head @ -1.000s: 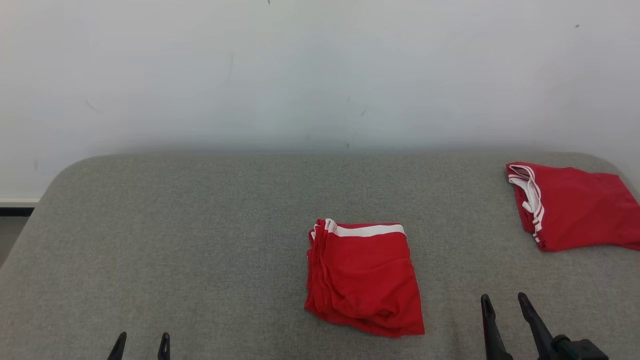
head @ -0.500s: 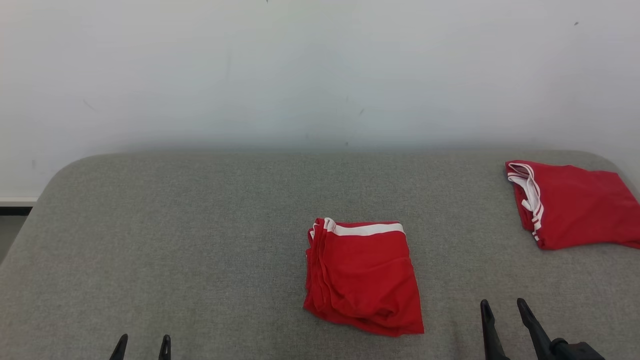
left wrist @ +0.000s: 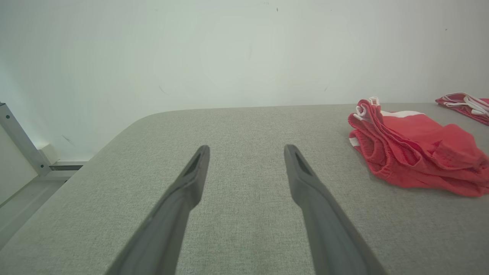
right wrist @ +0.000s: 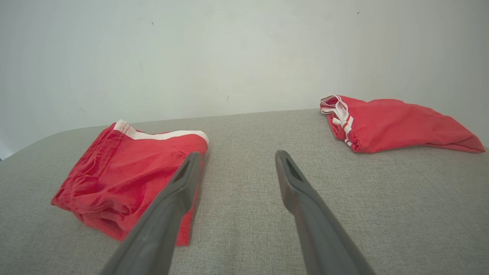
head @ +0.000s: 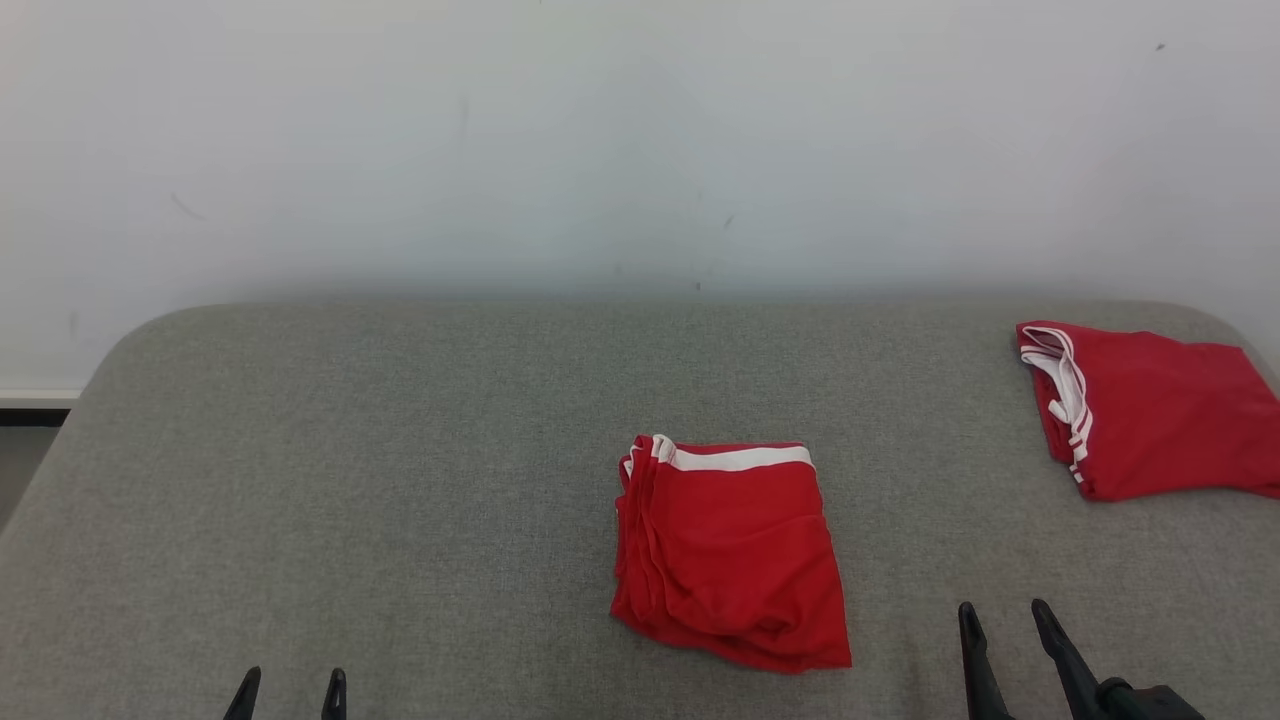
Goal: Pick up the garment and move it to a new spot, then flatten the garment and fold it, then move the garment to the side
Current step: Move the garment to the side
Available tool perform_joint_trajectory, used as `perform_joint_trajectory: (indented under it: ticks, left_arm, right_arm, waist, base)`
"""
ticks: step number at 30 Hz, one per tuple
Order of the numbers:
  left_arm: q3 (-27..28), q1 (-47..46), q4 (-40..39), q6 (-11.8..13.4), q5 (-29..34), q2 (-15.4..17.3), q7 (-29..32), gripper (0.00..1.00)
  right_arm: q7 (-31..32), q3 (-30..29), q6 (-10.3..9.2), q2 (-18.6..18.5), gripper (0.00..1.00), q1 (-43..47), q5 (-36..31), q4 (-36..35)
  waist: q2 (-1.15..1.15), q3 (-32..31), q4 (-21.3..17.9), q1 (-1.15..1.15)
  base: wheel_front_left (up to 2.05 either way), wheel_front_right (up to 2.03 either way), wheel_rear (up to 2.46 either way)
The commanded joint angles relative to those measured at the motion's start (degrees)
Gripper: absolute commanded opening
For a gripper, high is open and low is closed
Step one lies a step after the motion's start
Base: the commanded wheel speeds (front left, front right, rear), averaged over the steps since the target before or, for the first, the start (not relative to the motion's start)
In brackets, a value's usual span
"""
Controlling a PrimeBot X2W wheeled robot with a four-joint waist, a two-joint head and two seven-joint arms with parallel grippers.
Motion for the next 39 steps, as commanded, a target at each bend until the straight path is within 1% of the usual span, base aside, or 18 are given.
perform_joint_trajectory:
  ticks: [1,6,9,14,15,20,25,30,39]
  left_arm:
    - [0.0,-0.5,0.1,0.1,0.0,0.1,-0.2,1.0]
    - [0.1,-0.7,0.2,0.1,0.0,0.0,-0.2,1.0]
    - [0.1,-0.8,0.2,0.1,0.1,0.0,-0.2,1.0]
    - [0.0,-1.5,0.5,0.1,0.5,-0.1,-0.2,1.0]
    - [-0.2,-1.8,0.7,0.1,0.5,-0.1,-0.2,1.0]
    - [-1.0,-3.0,1.0,0.1,0.5,-0.1,-0.2,1.0]
    - [-2.5,-4.3,1.6,0.1,0.4,-0.1,-0.2,1.0]
    - [-3.4,-5.3,1.7,0.1,0.5,-0.1,-0.2,1.0]
    - [-3.8,-7.4,2.4,0.1,0.0,0.0,-0.2,1.0]
  right_arm:
    - [0.0,-0.1,-0.17,0.1,1.0,0.3,0.0,0.0]
    - [0.0,0.0,-0.17,0.2,1.0,-0.1,0.0,0.4]
    - [0.0,1.3,-0.17,-0.3,1.0,-1.3,-0.7,0.4]
    - [0.0,4.8,-0.17,-1.2,1.0,-7.6,-1.0,1.8]
    - [0.3,6.2,-0.17,-1.9,1.0,-11.0,-0.7,4.8]
    - [4.0,9.0,-0.17,-2.4,1.0,-20.4,0.3,15.6]
    - [5.1,10.2,-0.17,-2.7,1.0,-27.1,0.8,27.2]
    - [4.4,9.8,-0.17,-2.8,1.0,-31.0,0.7,37.3]
    - [2.2,10.2,-0.17,-1.4,1.0,-35.9,1.9,48.8]
  waist:
    - [0.0,0.0,0.1,0.0]
    - [0.0,0.1,0.4,0.0]
    - [0.0,0.2,0.5,0.0]
    - [0.0,0.6,1.0,0.0]
    - [0.0,0.9,1.5,0.0]
    - [0.0,1.7,3.2,0.0]
    - [0.0,2.8,5.7,0.0]
    - [0.0,4.3,7.1,0.0]
    - [0.0,7.0,7.8,0.0]
  base:
    - [0.0,0.0,0.0]
    - [0.0,0.0,0.0]
    - [0.0,0.0,0.0]
    - [0.0,0.0,0.0]
    - [0.0,0.0,0.0]
    - [0.0,0.0,0.0]
    - [0.0,0.0,0.0]
    - [0.0,0.0,0.0]
    - [0.0,0.0,0.0]
